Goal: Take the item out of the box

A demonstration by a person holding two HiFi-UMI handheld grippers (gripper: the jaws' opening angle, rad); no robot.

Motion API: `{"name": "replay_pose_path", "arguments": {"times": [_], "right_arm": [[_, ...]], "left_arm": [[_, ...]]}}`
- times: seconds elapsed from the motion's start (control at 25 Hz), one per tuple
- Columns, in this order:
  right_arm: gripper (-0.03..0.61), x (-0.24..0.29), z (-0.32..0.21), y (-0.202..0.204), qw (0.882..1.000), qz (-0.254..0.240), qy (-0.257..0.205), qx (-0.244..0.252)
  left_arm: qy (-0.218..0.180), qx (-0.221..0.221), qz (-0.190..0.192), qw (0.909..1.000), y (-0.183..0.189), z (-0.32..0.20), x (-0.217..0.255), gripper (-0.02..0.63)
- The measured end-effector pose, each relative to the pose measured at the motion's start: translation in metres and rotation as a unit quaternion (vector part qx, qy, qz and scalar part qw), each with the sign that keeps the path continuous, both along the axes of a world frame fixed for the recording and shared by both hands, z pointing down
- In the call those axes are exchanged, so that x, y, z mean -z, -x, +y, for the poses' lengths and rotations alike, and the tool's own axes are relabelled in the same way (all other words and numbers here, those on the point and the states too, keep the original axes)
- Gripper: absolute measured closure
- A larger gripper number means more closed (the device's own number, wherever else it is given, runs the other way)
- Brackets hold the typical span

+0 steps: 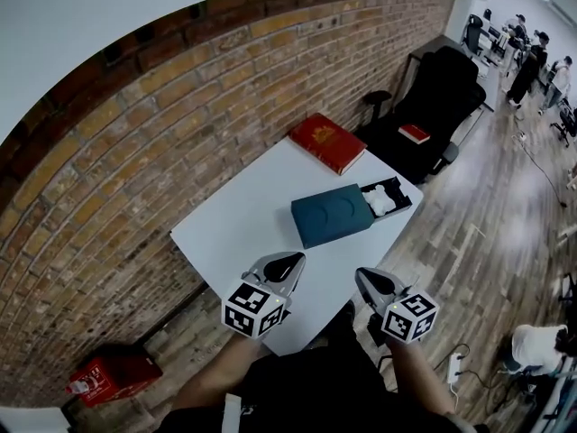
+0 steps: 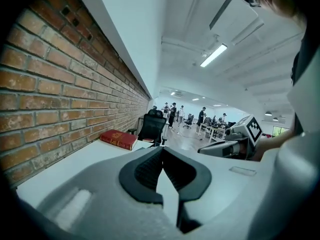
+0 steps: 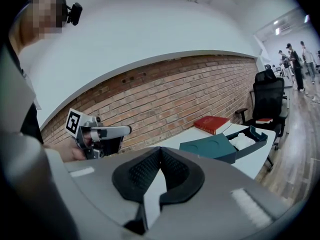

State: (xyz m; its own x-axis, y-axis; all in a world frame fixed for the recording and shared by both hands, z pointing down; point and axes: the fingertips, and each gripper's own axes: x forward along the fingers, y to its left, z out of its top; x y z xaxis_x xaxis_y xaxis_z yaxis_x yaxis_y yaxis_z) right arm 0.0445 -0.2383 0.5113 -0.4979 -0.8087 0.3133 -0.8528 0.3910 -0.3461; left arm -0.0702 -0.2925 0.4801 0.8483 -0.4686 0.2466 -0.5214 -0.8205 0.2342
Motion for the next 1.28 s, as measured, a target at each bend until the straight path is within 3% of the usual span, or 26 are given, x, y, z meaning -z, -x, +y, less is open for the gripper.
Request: {"name": "replay_pose_path", "arguments": {"times": [0.36, 0.72, 1.04, 1.28], "right_arm": [[0.578, -0.024, -0.1, -0.081, 0.998, 0.011, 0.033, 0.047], [0.57, -0.064, -0.17, -0.176, 0.995, 0.039, 0.078, 0.05], [0.497, -0.091, -0.193, -0.222, 0.989, 0.079, 0.106, 0.071], [0.448, -0.127, -0.213, -0.236, 0.977, 0.132, 0.132, 0.107]], "left_arm": [[0.027, 0.047, -0.011, 0.9985, -0.074, -0.08, -0.023, 0.614], [0.049, 0.065, -0.028, 0.9963, -0.153, -0.124, -0.045, 0.614], [0.048, 0.089, -0.037, 0.9942, -0.177, -0.135, -0.044, 0.614], [0.048, 0.094, -0.043, 0.9935, -0.187, -0.134, -0.044, 0.614]]}}
